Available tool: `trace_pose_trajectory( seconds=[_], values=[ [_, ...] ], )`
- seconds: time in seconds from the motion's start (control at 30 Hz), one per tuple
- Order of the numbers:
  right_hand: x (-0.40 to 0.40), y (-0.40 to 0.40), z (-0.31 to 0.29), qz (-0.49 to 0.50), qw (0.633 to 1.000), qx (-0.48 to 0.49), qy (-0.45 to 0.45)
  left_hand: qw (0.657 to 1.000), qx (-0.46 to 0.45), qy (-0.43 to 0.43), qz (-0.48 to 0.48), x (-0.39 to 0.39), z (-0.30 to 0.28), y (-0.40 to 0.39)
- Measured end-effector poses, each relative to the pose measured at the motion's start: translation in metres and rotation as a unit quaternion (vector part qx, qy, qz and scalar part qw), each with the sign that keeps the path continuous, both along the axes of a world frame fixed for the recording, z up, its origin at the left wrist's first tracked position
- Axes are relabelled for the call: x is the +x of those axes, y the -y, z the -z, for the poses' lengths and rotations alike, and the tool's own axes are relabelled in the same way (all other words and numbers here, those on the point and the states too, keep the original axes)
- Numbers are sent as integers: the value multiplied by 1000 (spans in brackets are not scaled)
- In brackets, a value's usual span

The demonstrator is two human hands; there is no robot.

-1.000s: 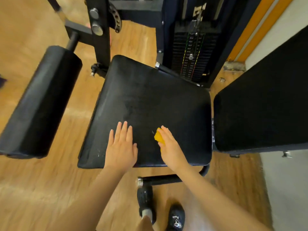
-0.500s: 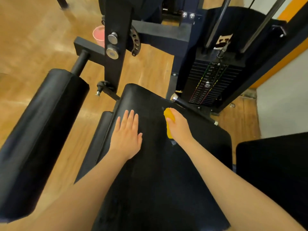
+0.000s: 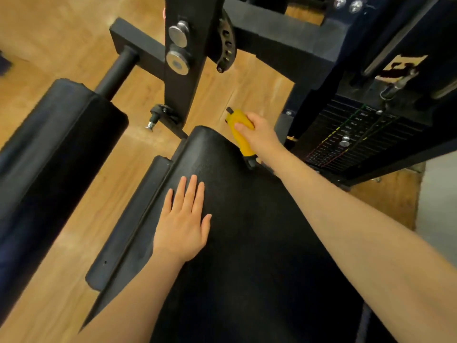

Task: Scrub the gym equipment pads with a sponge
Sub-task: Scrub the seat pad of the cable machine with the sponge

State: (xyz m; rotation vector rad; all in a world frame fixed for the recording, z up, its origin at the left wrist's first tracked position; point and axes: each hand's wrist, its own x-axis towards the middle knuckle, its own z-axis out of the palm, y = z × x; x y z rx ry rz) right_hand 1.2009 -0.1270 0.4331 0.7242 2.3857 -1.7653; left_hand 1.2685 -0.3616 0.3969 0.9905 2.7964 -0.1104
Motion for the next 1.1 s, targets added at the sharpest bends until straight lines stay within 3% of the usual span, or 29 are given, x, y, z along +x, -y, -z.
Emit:
trace_pose_trajectory(
  seconds=[0.13,0.33,0.53,0.73,0.97,1.1],
  values=[
    [-40,14,27,-143,989,15,34,1000,-14,-8,5,0,1,-1],
    [7,-14,36,-132,988,-49,58,1000,-20,-11,4,1,1,-3],
    [78,-47,39,-169,978,49,110,999,-29,-21,3,2,2,-4],
    [39,-35,30,-160,981,-60,95,999,-28,-27,1,2,2,-4],
    [92,-57,44,-124,988,-10,93,999,-29,-20,-2,1,0,-5],
    [157,-86,54,-92,984,5,155,999,-31,-20,-1,0,1,-5]
  ],
)
